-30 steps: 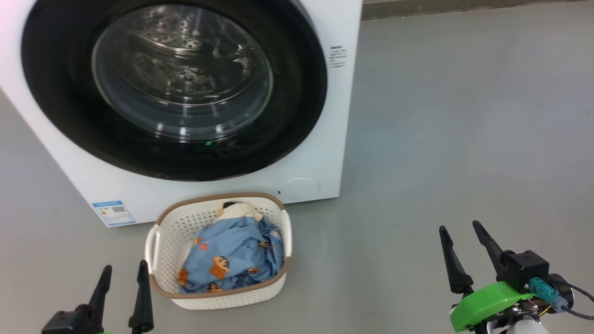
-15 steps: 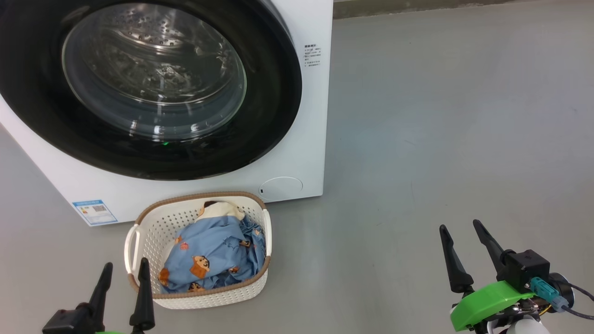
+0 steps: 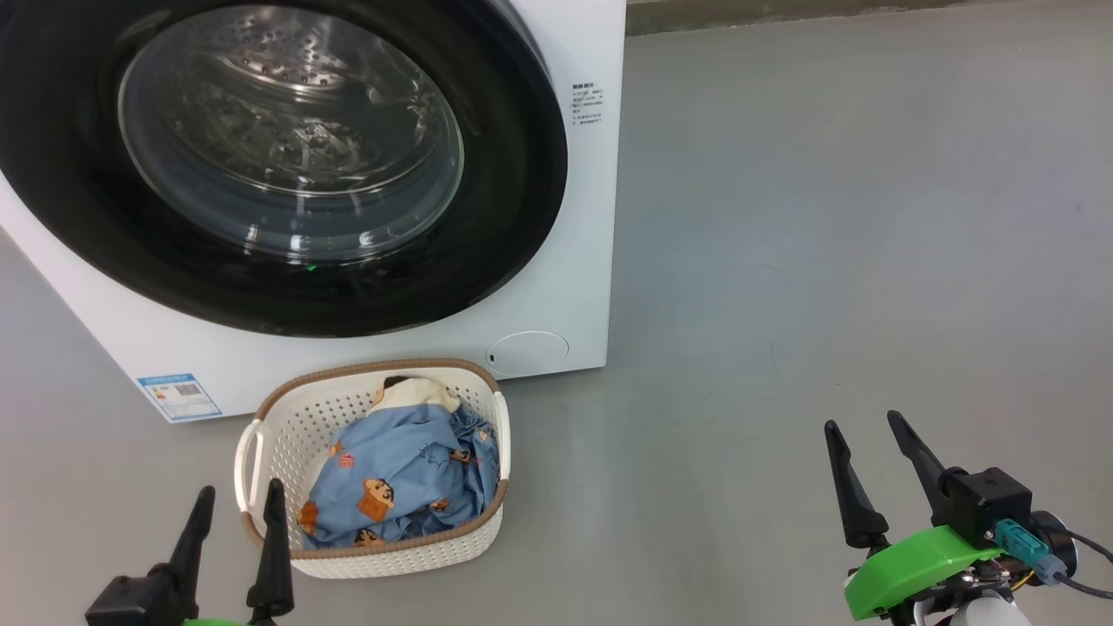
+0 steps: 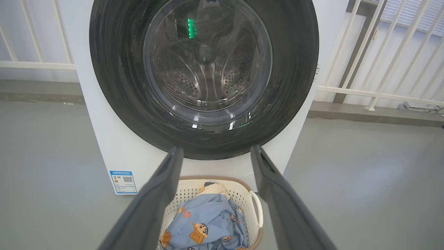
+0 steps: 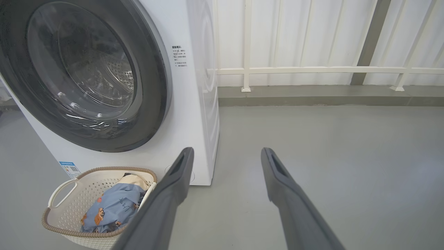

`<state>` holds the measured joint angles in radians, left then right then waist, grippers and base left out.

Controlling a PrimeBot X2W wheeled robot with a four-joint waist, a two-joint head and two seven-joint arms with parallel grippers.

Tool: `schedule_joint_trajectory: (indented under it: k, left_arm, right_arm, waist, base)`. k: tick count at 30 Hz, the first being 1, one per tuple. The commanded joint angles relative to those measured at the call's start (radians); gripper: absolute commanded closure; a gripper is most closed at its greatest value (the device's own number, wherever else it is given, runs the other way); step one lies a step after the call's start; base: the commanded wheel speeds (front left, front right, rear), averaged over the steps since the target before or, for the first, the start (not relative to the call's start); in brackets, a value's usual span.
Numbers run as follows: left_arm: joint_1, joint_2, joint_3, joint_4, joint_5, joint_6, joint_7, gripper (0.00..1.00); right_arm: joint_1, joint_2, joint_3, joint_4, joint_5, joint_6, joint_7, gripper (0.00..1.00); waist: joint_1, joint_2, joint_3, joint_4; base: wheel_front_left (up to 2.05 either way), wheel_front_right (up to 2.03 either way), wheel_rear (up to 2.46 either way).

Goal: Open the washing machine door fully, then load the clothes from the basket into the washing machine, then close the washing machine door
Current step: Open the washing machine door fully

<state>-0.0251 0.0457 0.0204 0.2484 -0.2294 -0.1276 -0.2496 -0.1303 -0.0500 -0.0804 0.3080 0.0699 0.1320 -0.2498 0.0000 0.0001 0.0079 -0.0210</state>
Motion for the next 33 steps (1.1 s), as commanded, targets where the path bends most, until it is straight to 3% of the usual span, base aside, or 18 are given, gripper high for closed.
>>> schedule_joint_trajectory:
  k: [1,22,29,33]
  left_arm:
    - [-0.026,0.011,0.029,-0.032,0.011,-0.003,-0.012,0.0]
    - [-0.038,0.016,-0.004,-0.04,0.025,-0.003,-0.012,0.0]
    - [-0.051,0.019,-0.017,-0.04,0.024,-0.003,-0.012,0.0]
    - [-0.062,0.019,-0.02,-0.046,0.025,-0.003,-0.012,0.0]
  right_arm:
    - [-0.037,-0.001,0.02,-0.025,0.002,-0.001,-0.012,0.0]
    - [-0.118,-0.002,0.022,-0.061,0.076,-0.001,-0.012,0.0]
    - [-0.204,-0.002,-0.017,-0.06,0.182,-0.001,-0.012,0.0]
    - [-0.258,-0.001,-0.059,-0.023,0.361,-0.001,-0.012,0.0]
  waist:
    - [0.0,-0.0001,0.0,0.0]
    - [0.0,-0.0001,0.035,0.017]
    - [0.0,-0.0001,0.063,0.025]
    - [0.0,-0.0001,0.081,0.03]
  base:
    - [0.0,0.0,0.0]
    - [0.0,0.0,0.0]
    - [0.0,0.0,0.0]
    - [0.0,0.0,0.0]
